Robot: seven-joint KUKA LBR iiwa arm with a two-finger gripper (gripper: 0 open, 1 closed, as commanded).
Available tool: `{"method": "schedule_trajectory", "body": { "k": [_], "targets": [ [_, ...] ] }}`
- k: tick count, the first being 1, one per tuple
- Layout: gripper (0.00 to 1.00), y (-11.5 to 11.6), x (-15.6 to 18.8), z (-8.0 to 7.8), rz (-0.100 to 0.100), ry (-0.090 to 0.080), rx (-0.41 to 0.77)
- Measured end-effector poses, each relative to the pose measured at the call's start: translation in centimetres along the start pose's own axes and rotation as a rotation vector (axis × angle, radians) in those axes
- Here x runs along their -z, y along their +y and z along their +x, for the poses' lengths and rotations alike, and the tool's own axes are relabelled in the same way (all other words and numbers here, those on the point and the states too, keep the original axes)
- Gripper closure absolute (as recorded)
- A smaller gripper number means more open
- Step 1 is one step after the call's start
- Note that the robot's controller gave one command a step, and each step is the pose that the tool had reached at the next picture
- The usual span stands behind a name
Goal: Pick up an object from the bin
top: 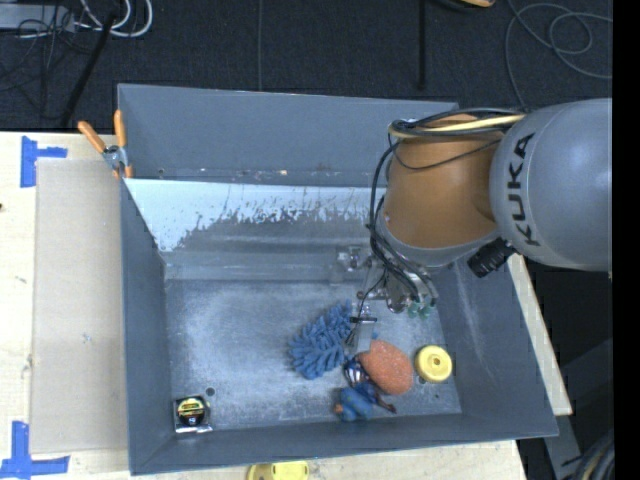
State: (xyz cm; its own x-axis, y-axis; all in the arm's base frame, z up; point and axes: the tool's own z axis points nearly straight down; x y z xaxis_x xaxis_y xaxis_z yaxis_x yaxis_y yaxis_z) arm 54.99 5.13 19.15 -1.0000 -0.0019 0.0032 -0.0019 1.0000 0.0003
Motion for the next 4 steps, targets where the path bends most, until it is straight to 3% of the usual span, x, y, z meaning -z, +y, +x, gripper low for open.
{"method": "schedule_trajectory", "body": {
  "k": [1,2,3,4],
  "targets": [
    [0.0,-0.2,-4.7,-1.7,0.0,-0.008,-0.009],
    [0.0,-2.3,-8.7,-0.3,0.001,0.006,-0.034],
    [1.0,0.9,-11.2,4.1,-0.001,-0.002,-0.05],
    [1.0,0.8,-11.3,4.1,-0.001,-0.002,-0.051]
  ]
}}
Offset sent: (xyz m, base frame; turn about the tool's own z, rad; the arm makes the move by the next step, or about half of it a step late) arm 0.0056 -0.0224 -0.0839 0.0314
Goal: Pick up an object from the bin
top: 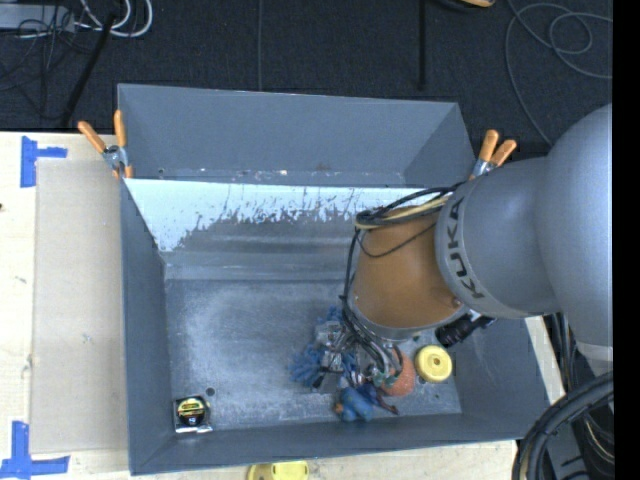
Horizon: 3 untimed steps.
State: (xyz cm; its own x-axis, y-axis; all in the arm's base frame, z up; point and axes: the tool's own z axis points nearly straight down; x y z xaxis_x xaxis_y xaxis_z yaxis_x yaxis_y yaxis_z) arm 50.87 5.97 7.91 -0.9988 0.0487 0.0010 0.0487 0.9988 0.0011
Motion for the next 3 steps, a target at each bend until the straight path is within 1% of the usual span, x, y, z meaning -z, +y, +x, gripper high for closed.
{"method": "schedule_trajectory", "body": {
  "k": [1,2,3],
  "targets": [
    [1.0,-0.2,5.1,0.2,0.002,0.007,0.0],
    [1.0,0.0,8.1,-1.0,0.0,-0.005,0.001],
    [1.0,-1.0,11.9,-0.9,0.002,0.009,-0.01]
  ]
}}
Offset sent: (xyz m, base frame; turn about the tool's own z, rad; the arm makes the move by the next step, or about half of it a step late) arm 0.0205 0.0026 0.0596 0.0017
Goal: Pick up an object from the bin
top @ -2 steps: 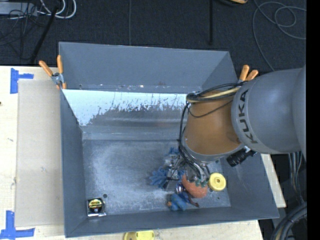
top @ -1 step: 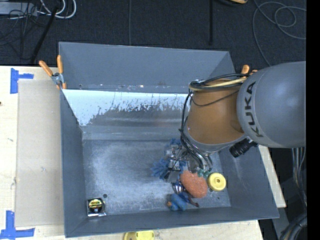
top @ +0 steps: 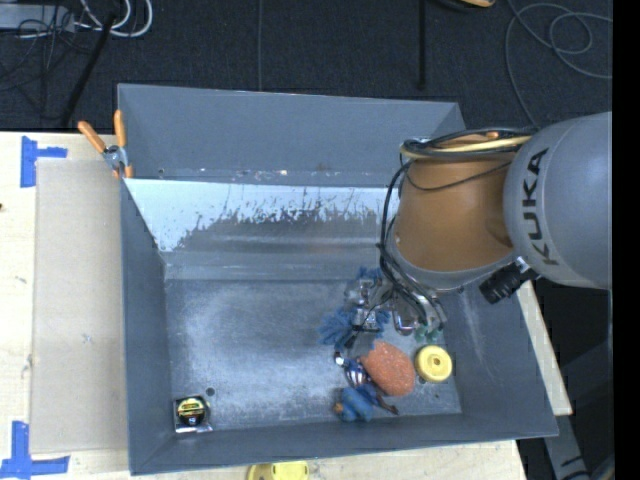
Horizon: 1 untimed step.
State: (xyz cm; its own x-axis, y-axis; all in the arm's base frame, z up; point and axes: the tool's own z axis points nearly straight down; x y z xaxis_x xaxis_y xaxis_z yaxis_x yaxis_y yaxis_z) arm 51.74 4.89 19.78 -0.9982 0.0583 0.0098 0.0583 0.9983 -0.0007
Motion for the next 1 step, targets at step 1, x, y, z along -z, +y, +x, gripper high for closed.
{"method": "schedule_trajectory", "body": {
  "k": [1],
  "targets": [
    [1.0,0.54,-1.57,-0.65,-0.003,-0.02,-0.004]
  ]
}}
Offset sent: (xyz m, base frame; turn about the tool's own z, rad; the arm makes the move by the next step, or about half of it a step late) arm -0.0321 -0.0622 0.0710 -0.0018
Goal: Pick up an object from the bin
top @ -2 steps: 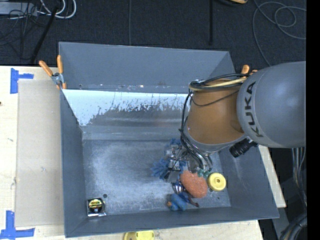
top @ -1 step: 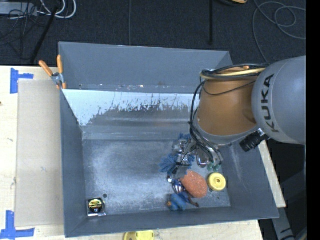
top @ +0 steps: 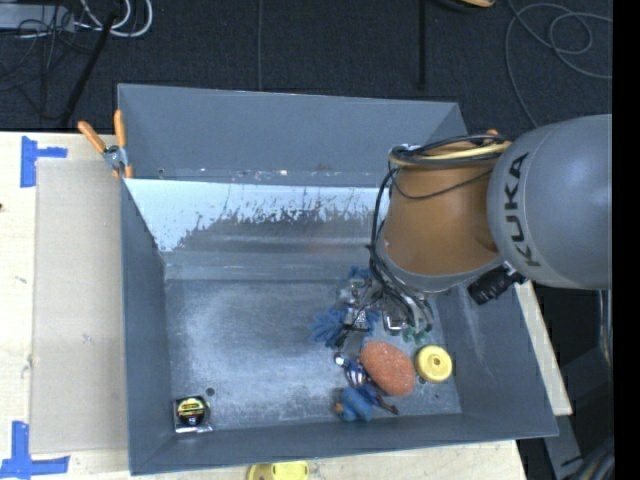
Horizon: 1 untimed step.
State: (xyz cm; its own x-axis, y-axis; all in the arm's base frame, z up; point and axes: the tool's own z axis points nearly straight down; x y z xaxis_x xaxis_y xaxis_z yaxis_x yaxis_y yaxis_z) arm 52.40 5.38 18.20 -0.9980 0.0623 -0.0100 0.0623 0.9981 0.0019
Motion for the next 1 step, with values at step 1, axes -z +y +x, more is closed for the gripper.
{"method": "schedule_trajectory", "body": {
  "k": [1],
  "targets": [
    [1.0,-2.69,1.22,2.0,0.003,0.027,0.005]
  ]
}}
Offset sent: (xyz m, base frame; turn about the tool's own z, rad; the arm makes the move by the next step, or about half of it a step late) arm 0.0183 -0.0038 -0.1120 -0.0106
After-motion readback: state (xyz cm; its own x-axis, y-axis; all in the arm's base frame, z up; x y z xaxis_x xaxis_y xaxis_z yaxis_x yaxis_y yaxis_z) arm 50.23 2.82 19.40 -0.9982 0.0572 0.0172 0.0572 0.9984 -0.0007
